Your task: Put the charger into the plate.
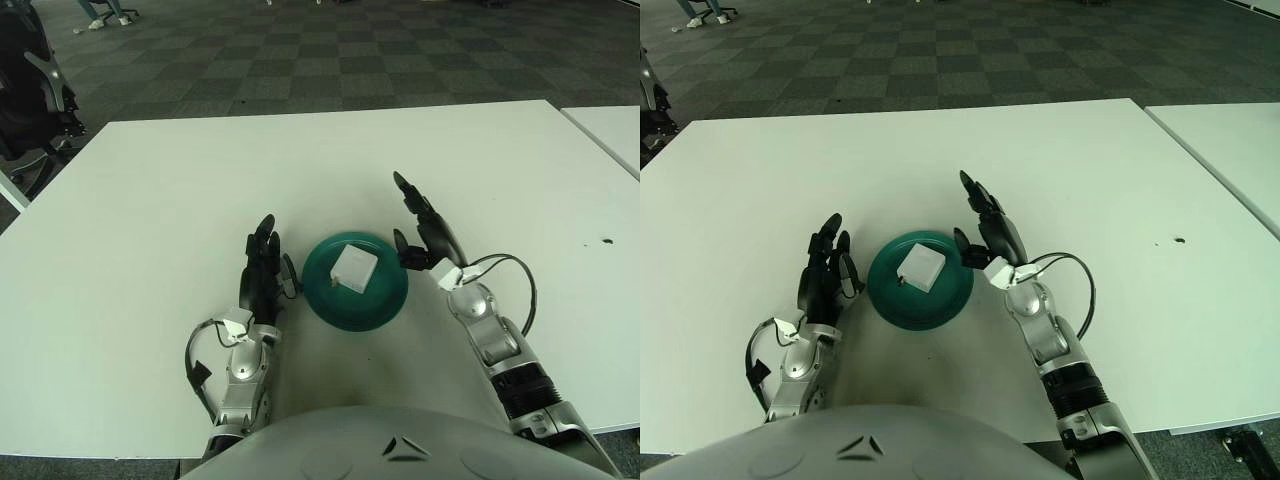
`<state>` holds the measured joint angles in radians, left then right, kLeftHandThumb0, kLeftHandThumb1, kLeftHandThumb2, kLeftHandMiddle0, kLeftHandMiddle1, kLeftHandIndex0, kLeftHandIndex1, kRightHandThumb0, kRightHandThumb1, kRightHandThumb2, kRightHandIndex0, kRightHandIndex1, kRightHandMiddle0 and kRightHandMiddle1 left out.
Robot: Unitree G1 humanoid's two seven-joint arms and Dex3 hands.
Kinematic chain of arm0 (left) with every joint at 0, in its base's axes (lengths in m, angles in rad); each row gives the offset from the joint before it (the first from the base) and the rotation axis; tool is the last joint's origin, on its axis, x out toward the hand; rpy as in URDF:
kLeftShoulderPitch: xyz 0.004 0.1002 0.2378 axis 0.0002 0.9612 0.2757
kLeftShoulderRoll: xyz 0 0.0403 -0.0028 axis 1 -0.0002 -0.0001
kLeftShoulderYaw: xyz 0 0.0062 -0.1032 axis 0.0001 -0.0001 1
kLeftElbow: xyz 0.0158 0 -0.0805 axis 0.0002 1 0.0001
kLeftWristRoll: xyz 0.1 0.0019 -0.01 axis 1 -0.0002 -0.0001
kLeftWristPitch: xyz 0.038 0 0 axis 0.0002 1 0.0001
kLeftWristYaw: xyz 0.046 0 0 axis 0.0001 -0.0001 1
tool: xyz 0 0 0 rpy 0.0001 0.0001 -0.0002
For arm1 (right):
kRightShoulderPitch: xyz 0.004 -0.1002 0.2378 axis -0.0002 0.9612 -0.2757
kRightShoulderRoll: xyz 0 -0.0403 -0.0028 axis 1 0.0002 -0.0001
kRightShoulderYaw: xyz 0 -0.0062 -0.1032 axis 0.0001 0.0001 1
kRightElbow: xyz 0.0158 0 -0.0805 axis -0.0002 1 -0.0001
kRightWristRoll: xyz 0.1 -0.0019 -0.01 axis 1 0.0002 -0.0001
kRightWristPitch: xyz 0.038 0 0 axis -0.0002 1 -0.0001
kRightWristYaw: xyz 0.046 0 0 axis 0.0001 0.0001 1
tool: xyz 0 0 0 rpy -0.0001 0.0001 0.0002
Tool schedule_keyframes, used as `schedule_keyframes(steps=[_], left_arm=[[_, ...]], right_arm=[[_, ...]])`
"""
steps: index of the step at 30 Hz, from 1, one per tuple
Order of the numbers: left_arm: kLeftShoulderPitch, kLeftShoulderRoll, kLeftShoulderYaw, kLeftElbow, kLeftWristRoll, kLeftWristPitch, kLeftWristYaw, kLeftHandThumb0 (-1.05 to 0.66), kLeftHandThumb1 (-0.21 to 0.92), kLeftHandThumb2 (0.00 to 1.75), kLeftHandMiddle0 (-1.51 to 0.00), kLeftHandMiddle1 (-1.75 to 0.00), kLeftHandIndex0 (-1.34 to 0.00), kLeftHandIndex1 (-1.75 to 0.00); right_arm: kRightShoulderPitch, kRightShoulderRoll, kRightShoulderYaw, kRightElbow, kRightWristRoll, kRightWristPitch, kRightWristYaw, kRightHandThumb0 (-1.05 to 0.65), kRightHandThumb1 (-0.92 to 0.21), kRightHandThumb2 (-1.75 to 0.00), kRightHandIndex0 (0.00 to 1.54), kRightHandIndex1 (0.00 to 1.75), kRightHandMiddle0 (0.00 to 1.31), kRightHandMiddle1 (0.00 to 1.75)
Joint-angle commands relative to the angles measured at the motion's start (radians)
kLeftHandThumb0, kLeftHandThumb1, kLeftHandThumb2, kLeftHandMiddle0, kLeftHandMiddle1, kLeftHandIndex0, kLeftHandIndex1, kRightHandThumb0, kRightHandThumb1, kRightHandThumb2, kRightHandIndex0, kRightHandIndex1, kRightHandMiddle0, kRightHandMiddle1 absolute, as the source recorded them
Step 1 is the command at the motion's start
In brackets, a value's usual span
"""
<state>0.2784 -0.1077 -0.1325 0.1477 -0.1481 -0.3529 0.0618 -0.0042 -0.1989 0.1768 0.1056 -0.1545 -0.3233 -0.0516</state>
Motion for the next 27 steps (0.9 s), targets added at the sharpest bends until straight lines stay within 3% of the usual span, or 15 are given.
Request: schedule_keyframes(steps=[1,9,12,19,27], left_arm=[[0.02,-0.018,0.014,0.061,0.009,0.024,-0.005,-0.86,0.92,1.0,-0.23,-0.01,0.0,-0.57],[0.023,-0.009,0.017,0.066,0.026,0.012,-0.016,-0.88,0.92,1.0,-0.24,-0.01,0.0,-0.59],[0.025,-0.004,0.019,0.064,0.029,0.01,-0.024,-0.89,0.92,1.01,-0.25,-0.01,0.0,-0.59],[0.029,0.008,0.022,0.055,0.039,0.015,-0.048,-0.87,0.92,1.02,-0.22,0.0,0.0,-0.52],[0.037,0.007,0.027,0.039,0.048,0.025,-0.054,-0.86,0.92,1.03,-0.21,0.0,0.0,-0.49]], right_arm=[[0.048,0.048,-0.045,-0.043,0.115,0.038,0.035,-1.03,-0.92,-1.18,0.0,0.0,0.01,0.01],[0.106,0.111,-0.089,-0.079,0.165,0.106,0.029,-0.98,-0.92,-1.19,0.02,0.01,0.09,0.06],[0.117,0.116,-0.101,-0.073,0.169,0.118,0.039,-0.97,-0.92,-1.2,0.02,0.0,0.03,0.3],[0.136,0.092,-0.122,-0.05,0.16,0.126,0.088,-0.97,-0.92,-1.23,0.01,0.0,0.0,0.52],[0.17,0.11,-0.116,-0.03,0.157,0.113,0.111,-0.98,-0.92,-1.23,0.0,0.0,0.0,0.51]])
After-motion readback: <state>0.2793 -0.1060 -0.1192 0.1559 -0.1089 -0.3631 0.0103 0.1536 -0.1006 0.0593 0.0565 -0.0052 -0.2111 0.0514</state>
